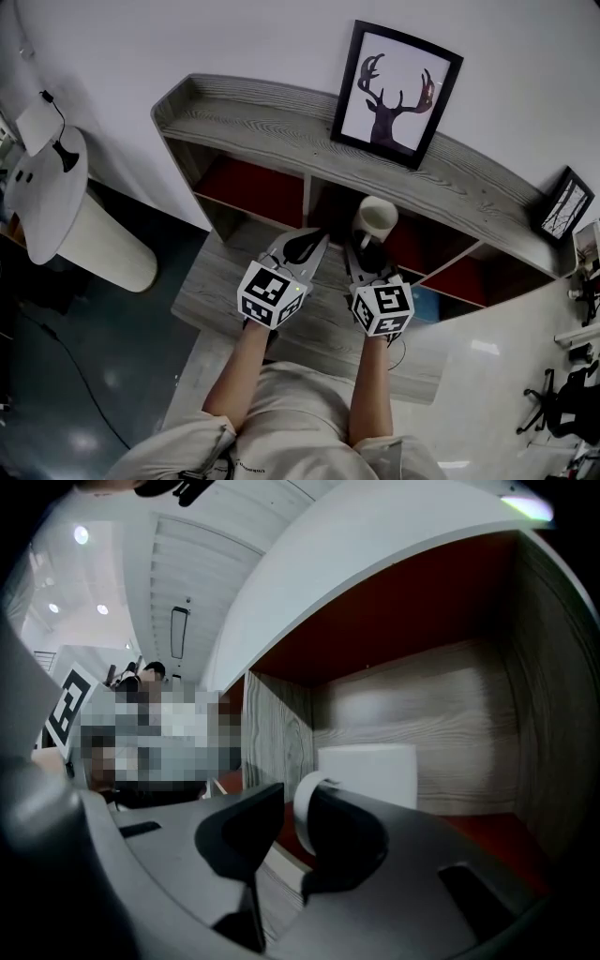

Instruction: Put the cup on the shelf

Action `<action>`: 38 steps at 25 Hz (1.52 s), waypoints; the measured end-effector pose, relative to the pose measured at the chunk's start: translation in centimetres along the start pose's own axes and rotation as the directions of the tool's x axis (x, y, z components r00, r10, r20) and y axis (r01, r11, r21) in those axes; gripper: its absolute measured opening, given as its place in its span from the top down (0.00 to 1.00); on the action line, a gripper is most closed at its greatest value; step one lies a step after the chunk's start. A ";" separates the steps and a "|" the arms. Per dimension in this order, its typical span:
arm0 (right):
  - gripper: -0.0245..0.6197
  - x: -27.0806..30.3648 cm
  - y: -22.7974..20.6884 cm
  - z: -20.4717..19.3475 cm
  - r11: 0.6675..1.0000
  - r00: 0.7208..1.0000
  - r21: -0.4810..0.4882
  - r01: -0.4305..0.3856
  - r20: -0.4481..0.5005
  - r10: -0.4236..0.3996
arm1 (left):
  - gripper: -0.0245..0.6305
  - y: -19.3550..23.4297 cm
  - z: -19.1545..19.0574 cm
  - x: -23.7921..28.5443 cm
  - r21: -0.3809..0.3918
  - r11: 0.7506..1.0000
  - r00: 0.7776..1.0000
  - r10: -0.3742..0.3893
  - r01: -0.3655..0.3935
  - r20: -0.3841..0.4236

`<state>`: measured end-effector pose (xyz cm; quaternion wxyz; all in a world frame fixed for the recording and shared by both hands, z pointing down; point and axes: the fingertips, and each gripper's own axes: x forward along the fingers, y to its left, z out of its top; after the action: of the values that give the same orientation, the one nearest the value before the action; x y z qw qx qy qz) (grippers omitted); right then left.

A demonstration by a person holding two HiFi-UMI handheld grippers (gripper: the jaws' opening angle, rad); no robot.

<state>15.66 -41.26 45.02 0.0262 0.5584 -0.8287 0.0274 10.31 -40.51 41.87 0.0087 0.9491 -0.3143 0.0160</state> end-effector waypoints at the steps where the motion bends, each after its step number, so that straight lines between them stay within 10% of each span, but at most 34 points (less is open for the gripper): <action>1: 0.83 -0.1 -0.1 -0.1 1.000 1.000 -0.003 0.001 -0.002 -0.001 | 0.95 -0.2 -0.1 0.1 -0.001 1.000 1.000 -0.002 0.002 -0.002; 27: 0.83 -2.7 -2.1 -0.3 0.997 0.997 0.006 0.081 0.012 -0.081 | 0.95 -2.4 0.0 0.2 0.015 0.999 0.999 -0.045 0.045 -0.012; 38: 0.83 -5.2 -5.6 -0.6 0.954 0.954 0.003 0.299 0.012 -0.299 | 0.95 -4.2 0.5 -0.7 0.036 0.998 0.998 -0.059 0.059 -0.008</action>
<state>22.79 -38.50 45.31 0.0247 0.6774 -0.7349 0.0205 12.24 -36.72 41.27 -0.0072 0.9579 -0.2859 0.0247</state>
